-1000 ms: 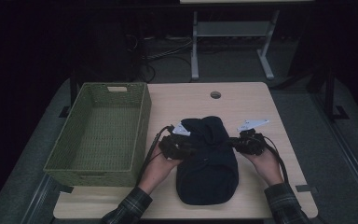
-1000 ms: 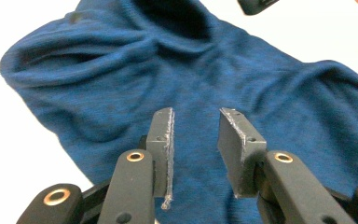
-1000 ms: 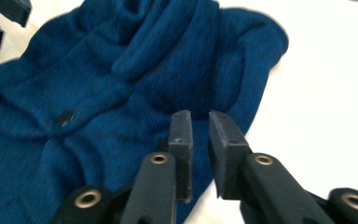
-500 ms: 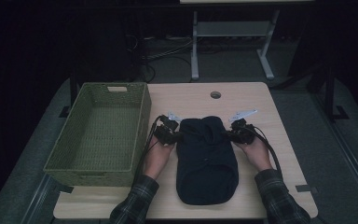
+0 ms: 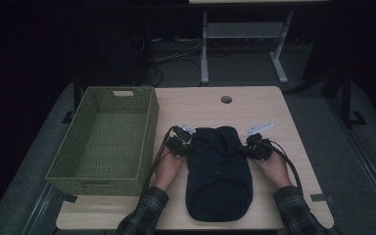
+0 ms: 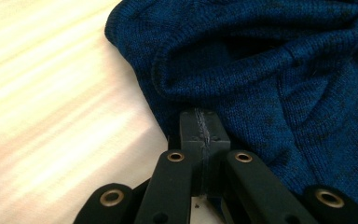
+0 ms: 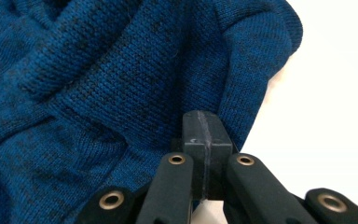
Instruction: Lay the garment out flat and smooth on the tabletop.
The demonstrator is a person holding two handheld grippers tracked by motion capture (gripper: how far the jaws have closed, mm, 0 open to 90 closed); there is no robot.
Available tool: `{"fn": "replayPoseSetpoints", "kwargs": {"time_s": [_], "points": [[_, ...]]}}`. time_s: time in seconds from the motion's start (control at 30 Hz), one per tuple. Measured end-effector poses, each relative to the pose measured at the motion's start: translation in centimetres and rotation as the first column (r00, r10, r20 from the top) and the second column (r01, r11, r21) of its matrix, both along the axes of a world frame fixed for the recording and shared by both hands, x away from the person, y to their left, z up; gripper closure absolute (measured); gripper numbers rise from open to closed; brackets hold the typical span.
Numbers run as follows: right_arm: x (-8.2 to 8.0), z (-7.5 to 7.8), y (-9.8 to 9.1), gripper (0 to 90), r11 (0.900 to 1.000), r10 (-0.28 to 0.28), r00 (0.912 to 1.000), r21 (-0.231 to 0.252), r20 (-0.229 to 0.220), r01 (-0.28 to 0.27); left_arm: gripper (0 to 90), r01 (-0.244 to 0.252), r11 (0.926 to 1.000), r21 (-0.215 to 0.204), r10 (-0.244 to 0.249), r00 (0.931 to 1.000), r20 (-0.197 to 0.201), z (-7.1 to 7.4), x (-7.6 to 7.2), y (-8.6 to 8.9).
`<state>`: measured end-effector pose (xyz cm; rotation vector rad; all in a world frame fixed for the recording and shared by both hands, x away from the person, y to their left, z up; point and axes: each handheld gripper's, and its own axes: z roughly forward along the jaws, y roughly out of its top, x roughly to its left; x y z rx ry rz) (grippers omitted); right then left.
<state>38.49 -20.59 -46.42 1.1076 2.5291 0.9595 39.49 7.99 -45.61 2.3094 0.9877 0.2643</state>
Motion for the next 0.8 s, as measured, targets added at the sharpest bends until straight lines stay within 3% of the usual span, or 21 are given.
{"fn": "replayPoseSetpoints", "kwargs": {"time_s": [0.17, 0.3, 0.4, 0.57, 0.63, 0.8], "points": [[-1.7, 0.1, -0.8, 89.9, 0.9999, 0.010, 0.9998, -0.005, -0.016, -0.010, 89.9, 0.042, 0.9991, -0.007, -0.042, 0.9991, -0.009, 0.0, -2.0, -0.7], [-2.7, 0.2, -1.2, 89.9, 0.9998, 0.018, 0.9997, -0.013, -0.018, -0.018, 89.8, 0.058, 0.9983, -0.008, -0.058, 0.9983, -0.005, 0.0, -2.5, -0.8], [-2.6, 0.6, -1.4, 89.8, 0.9996, 0.027, 0.9994, 0.008, -0.023, -0.027, 88.1, 0.052, 0.9981, -0.034, -0.052, 0.9986, -0.009, 0.7, -2.0, -0.4], [-1.8, 2.2, -1.6, 85.3, 0.9991, 0.016, 0.9997, 0.038, 0.021, -0.017, 84.4, -0.003, 0.9956, -0.093, 0.006, 0.9994, 0.034, 2.9, -0.6, 1.0], [-1.2, 2.8, -1.7, 82.2, 0.9986, 0.010, 0.9998, 0.052, 0.018, -0.011, 82.4, -0.018, 0.9932, -0.115, 0.024, 0.9987, 0.044, 3.5, 0.1, 1.2], [0.4, 4.0, -1.9, 75.5, 0.9953, -0.022, 0.9982, 0.095, 0.056, 0.017, 73.4, -0.054, 0.9883, -0.143, 0.060, 0.9975, 0.039, 3.5, 2.4, 1.0]]}}
